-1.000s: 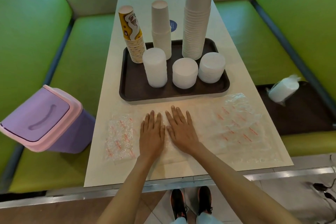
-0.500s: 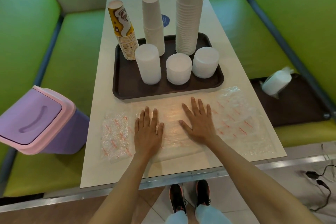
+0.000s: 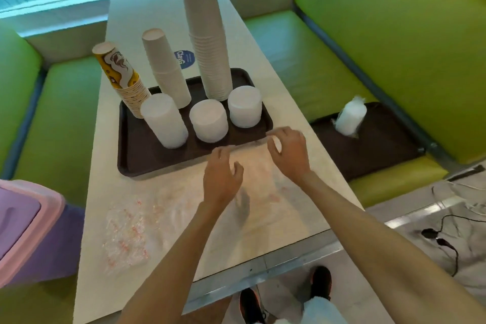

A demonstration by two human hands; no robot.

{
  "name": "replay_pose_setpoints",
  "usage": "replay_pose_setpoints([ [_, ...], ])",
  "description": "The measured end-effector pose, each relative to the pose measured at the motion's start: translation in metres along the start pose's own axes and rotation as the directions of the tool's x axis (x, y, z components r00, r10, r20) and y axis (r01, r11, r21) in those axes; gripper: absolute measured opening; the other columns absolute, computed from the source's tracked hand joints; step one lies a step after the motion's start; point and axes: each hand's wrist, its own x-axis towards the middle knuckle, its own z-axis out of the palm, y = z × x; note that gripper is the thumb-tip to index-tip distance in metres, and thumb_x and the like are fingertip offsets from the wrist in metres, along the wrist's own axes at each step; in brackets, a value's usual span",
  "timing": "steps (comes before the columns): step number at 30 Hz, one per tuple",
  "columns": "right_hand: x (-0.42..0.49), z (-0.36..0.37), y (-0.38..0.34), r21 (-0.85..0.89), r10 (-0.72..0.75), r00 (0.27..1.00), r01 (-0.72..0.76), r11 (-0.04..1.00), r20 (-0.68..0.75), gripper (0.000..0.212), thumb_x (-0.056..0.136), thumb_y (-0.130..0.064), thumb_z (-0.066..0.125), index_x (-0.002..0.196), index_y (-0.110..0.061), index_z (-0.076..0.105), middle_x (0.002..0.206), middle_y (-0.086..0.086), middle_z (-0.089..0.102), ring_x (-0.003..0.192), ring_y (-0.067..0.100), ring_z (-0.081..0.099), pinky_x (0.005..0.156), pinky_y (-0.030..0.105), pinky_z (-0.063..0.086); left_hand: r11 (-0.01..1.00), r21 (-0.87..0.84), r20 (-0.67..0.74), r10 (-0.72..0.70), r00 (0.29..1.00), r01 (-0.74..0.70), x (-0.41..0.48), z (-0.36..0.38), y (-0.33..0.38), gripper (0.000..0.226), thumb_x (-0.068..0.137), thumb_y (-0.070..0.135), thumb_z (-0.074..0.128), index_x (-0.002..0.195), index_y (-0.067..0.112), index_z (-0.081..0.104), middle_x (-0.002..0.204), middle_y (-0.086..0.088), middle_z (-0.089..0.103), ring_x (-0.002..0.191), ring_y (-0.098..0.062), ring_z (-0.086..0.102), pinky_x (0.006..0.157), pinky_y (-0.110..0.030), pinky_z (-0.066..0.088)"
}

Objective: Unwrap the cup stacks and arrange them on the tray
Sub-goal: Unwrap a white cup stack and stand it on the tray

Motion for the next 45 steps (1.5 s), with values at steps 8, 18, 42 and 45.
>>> replay_pose_setpoints([
  [8, 0.053, -0.092, 0.127, 0.051, 0.274, 0.944, -0.269, 0.962, -0.186, 0.032, 0.087, -0.031, 0.049, 0.091, -0.007, 0.07, 0.084, 0.008, 0.071, 0.08, 0.03, 0.065, 0.084, 0.046, 0.048, 0.951, -0.284, 0.114, 0.155, 0.981, -0.117, 0.075, 0.093, 0.149, 0.025, 0.095, 0.008, 0.048, 0.117, 0.007, 0.06, 0.09, -0.004, 0.063, 0.074, -0.016, 0.056, 0.071, -0.023, 0.042],
  [18, 0.094, -0.151, 0.325, -0.013, 0.547, 0.82, -0.553, 0.833, 0.171, 0.073, 0.079, -0.043, 0.073, 0.137, -0.012, 0.044, 0.127, 0.009, 0.057, 0.116, 0.025, 0.055, 0.099, 0.042, 0.042, 0.976, -0.197, 0.368, -0.012, 0.93, 0.091, 0.178, 0.272, 0.242, 0.056, 0.096, 0.034, 0.051, 0.144, 0.01, 0.034, 0.123, -0.01, 0.058, 0.115, -0.025, 0.055, 0.092, -0.03, 0.042],
  [42, 0.124, -0.014, 0.478, 0.321, 0.547, 0.788, -0.615, 0.721, 0.282, 0.08, 0.071, -0.025, 0.081, 0.138, -0.022, 0.039, 0.131, -0.002, 0.051, 0.117, 0.011, 0.051, 0.078, 0.016, 0.041, 0.994, -0.108, 0.379, 0.063, 0.923, -0.023, 0.266, 0.475, 0.223, 0.044, 0.098, 0.016, 0.041, 0.141, 0.026, 0.045, 0.145, -0.007, 0.043, 0.13, -0.021, 0.044, 0.102, -0.037, 0.038],
  [45, 0.133, -0.042, 0.449, 0.349, 0.512, 0.834, -0.552, 0.757, 0.207, 0.083, 0.061, -0.027, 0.087, 0.133, -0.02, 0.045, 0.126, -0.005, 0.049, 0.114, 0.003, 0.045, 0.076, 0.006, 0.043, 0.988, -0.136, 0.312, 0.107, 0.944, -0.067, 0.263, 0.436, 0.248, 0.035, 0.098, 0.016, 0.042, 0.129, 0.02, 0.059, 0.127, -0.004, 0.058, 0.114, -0.021, 0.056, 0.089, -0.034, 0.044],
])
